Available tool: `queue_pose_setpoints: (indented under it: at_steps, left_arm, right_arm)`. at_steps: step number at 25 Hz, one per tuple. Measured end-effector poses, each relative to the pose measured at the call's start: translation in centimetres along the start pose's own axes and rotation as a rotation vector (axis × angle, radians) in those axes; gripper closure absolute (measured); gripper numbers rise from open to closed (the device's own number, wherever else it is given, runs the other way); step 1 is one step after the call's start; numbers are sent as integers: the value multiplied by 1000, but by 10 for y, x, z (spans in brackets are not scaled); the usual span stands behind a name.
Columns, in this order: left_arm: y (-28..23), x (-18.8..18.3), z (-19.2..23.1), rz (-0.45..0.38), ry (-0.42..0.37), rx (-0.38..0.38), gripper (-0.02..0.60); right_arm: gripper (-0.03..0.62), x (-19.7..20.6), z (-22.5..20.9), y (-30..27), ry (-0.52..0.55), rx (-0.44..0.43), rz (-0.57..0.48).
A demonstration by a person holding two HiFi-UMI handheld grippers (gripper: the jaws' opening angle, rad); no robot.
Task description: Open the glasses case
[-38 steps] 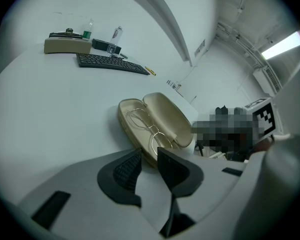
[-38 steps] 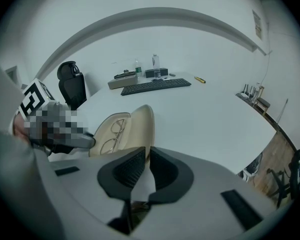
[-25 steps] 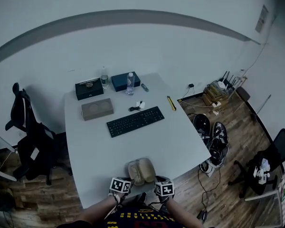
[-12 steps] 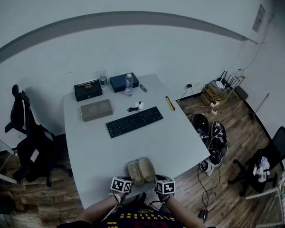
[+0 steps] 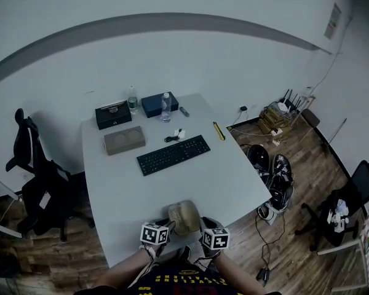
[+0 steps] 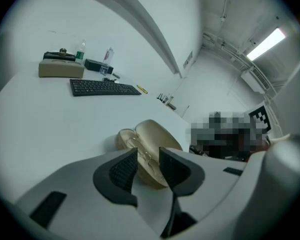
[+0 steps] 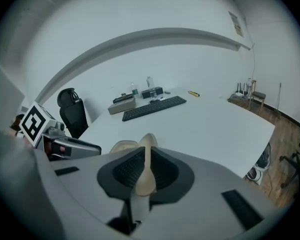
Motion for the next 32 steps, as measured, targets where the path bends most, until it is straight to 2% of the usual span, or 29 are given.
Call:
queue_pose_setpoints:
  at_steps: [4,7,12,15,20,23,26,29,32]
  left_arm:
    - [18,-25,-7,-78,-37,-9,451]
    - [39,-48,-20,-169,-78,-7,452]
    - [87,-88,-56,-348,-232,11,459]
    - [116,-104,-78,-429,-332,37,487]
    - [169,-129,-102,-545,-396,70,526]
    - [193,-136,-124,-591,-424,111,540]
    - [212,-136,-143,-617,-441,147,546]
    - [226,-134,-153,-644,-457,163,552]
    - [237,-130,-158,-662,-477,166,561]
  right_arm:
    - [549,-26,17,12,-5,-16,-75]
    - [549,-45,36,23,-8,-50,-131]
    - [551,-74,69,46,-16,-129,-218]
    - [551,-89,87,63,-15,-173,-259]
    - [559,-112,121,98,2,-237,-321]
    - [565,-123,135,120,28,-255,-385]
    - [572,-140,150,148,68,-280,-495]
    - [577,-158,166,176,137,-299,-593]
    - [577,-166,181,195,186,-317,-636]
Point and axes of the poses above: the fingertips, and each gripper's own axes: y backward along the fingers, z to its left, x out of its underside, the point moved 3 cm from there along y, backward along the fingers, and after that the axes turned 2 degrees about -z, right-handed, at the moved point
